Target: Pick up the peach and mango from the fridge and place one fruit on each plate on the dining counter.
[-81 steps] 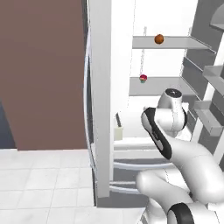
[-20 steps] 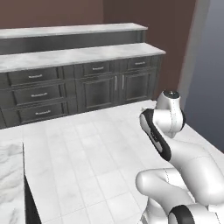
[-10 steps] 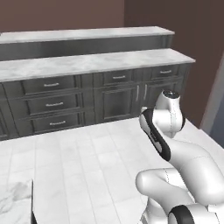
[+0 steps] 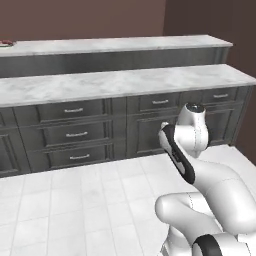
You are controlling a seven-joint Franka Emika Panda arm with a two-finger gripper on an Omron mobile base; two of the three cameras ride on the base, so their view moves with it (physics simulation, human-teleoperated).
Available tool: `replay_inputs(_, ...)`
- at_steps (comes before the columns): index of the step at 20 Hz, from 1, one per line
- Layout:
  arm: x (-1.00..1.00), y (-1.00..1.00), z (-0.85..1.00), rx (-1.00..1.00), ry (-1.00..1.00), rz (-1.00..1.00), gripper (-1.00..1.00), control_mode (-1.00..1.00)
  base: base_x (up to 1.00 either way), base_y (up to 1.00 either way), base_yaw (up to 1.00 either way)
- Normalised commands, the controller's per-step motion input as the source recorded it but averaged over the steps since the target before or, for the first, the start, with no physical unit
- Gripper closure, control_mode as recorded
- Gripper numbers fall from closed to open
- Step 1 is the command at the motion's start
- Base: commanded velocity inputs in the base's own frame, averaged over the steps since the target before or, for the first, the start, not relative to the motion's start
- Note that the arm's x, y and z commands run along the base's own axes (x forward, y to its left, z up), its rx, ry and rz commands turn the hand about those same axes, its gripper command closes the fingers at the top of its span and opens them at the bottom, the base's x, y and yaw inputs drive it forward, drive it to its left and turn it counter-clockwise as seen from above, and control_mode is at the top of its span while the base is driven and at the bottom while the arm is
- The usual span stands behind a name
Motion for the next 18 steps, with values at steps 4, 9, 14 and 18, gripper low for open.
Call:
replay_inputs(4,0.00,0.00,0.00,0.00,0.00,0.00,1.00,1.00,1.00,0.51,0.11)
replay_inputs(9,0.00,0.00,0.00,0.00,0.00,0.00,1.00,1.00,1.00,0.80,0.02)
replay_inputs(14,0.00,0.00,0.00,0.00,0.00,0.00,1.00,1.00,1.00,0.97,0.00)
replay_inputs(18,0.00,0.00,0.00,0.00,0.00,0.00,1.00,1.00,0.95,1.00,0.00)
